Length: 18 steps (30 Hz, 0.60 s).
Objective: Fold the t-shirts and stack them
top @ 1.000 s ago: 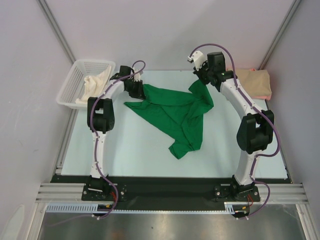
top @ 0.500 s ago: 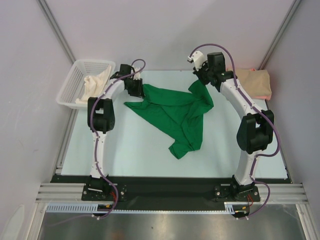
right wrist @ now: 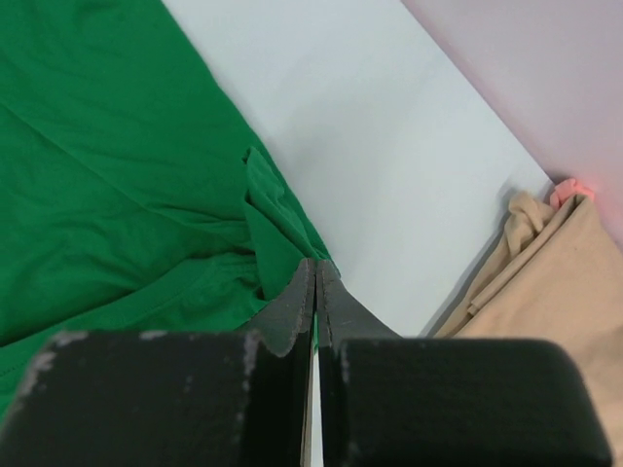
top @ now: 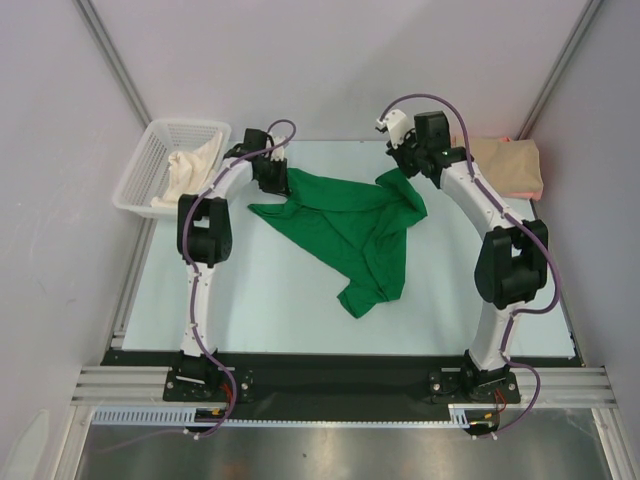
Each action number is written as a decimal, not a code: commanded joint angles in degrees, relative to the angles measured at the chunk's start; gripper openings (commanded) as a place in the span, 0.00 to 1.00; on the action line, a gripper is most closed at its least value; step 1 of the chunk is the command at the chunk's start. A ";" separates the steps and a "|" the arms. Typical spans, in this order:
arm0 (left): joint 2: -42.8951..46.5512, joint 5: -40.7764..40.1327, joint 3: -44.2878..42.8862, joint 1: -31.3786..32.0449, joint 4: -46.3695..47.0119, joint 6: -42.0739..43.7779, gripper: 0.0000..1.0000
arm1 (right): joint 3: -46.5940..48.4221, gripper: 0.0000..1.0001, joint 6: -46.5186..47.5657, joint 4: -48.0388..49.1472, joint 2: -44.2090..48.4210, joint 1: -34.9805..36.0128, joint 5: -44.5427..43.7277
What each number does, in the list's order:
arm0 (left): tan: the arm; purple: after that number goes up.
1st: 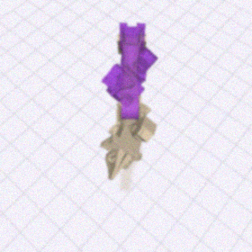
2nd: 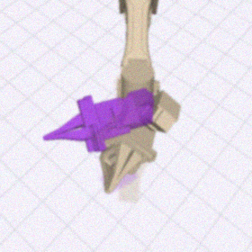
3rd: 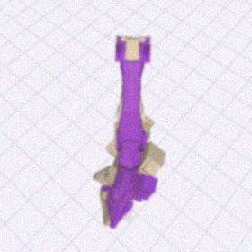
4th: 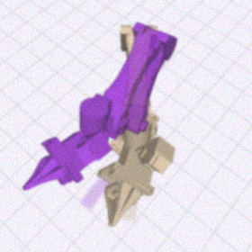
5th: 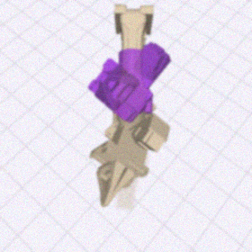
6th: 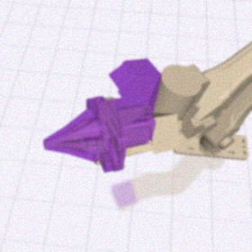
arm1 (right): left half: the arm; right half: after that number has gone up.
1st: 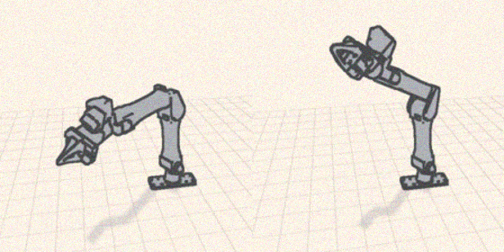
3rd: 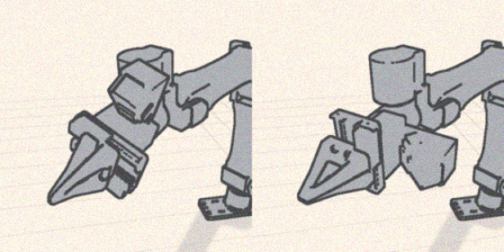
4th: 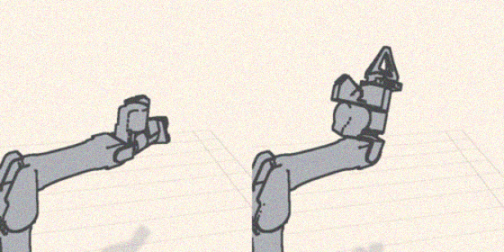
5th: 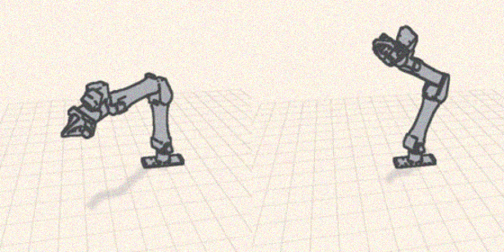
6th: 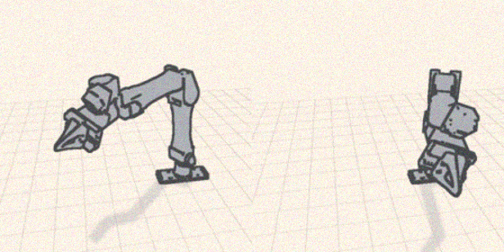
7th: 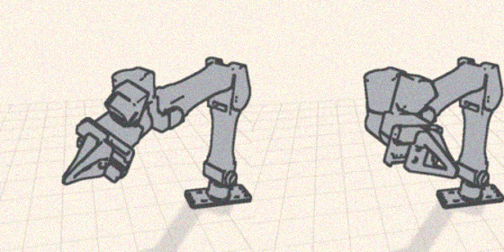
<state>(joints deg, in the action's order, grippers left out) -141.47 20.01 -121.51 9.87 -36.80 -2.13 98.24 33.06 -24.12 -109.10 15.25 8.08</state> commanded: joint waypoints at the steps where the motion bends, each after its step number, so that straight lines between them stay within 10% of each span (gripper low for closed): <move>1: 0.93 -0.67 -0.13 0.41 -0.03 1.51 0.18 | -0.85 0.00 -0.54 1.97 4.85 -0.22 0.89; 4: 1.28 -3.65 -0.48 0.41 0.23 1.95 0.00 | -2.17 0.00 -0.54 2.23 5.91 -0.22 0.80; 18: 15.77 -11.39 0.04 4.80 1.47 5.03 0.00 | -1.12 0.00 -6.96 3.12 11.89 -7.07 0.27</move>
<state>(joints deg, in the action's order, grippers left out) -137.45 11.84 -121.05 11.97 -36.97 1.04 94.11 29.04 -22.85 -101.38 10.07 8.29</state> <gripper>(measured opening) 0.009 0.009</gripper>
